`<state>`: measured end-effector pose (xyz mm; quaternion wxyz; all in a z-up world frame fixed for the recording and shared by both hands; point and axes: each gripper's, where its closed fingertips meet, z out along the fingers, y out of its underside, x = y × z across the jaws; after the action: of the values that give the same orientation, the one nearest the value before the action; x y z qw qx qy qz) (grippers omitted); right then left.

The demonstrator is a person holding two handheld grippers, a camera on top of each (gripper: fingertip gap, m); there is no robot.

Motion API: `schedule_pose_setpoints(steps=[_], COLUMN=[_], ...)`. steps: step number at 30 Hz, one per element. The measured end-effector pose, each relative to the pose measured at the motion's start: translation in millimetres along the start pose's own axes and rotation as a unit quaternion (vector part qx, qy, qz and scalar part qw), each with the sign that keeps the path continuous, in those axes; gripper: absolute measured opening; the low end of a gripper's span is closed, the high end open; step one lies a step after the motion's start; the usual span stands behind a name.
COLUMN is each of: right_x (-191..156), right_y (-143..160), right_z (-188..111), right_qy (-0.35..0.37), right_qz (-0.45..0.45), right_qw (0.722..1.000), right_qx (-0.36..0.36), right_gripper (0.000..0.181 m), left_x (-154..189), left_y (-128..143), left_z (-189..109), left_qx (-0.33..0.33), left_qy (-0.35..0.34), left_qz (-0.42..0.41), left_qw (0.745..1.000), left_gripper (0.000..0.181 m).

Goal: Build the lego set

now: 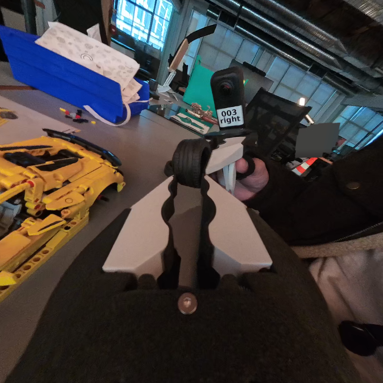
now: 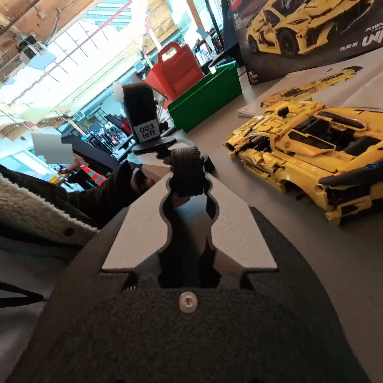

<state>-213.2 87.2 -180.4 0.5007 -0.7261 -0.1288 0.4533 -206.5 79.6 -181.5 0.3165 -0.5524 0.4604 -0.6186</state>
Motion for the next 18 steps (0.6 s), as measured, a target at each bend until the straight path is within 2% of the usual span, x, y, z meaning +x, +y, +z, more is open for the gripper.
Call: schedule_pose_setpoints(steps=[4, 8, 10, 13, 15, 18], right_x=[2.9, 18.1, 22.7, 24.1, 23.3, 15.0], right_y=[0.8, 4.0, 6.7, 7.9, 6.9, 3.0], right_z=[0.9, 0.9, 1.8, 4.5, 3.6, 4.4], right_qy=[0.021, 0.118, 0.141, 0.127, 0.119, 0.043], right_qz=[-0.015, -0.046, -0.024, 0.025, 0.033, 0.118], right_qw=[0.999, 0.992, 0.989, 0.992, 0.992, 0.992], right_qx=[-0.018, -0.030, -0.027, -0.005, -0.001, 0.030], right_gripper=[0.026, 0.023, 0.021, 0.021, 0.021, 0.021], left_x=[-5.1, -17.2, -26.8, -31.0, -30.0, -22.7], left_y=[2.4, 7.9, 1.8, 0.9, 0.7, -6.6], left_z=[-2.7, 0.4, -4.0, -4.9, -4.4, -8.2], left_qx=[-0.012, -0.027, -0.010, -0.013, -0.014, 0.020], left_qy=[0.000, -0.046, -0.100, -0.156, -0.168, -0.104], left_qz=[-0.027, -0.025, 0.002, 0.065, 0.088, 0.012], left_qw=[1.000, 0.998, 0.995, 0.985, 0.982, 0.994], left_gripper=[0.021, 0.021, 0.011, 0.009, 0.007, 0.006])
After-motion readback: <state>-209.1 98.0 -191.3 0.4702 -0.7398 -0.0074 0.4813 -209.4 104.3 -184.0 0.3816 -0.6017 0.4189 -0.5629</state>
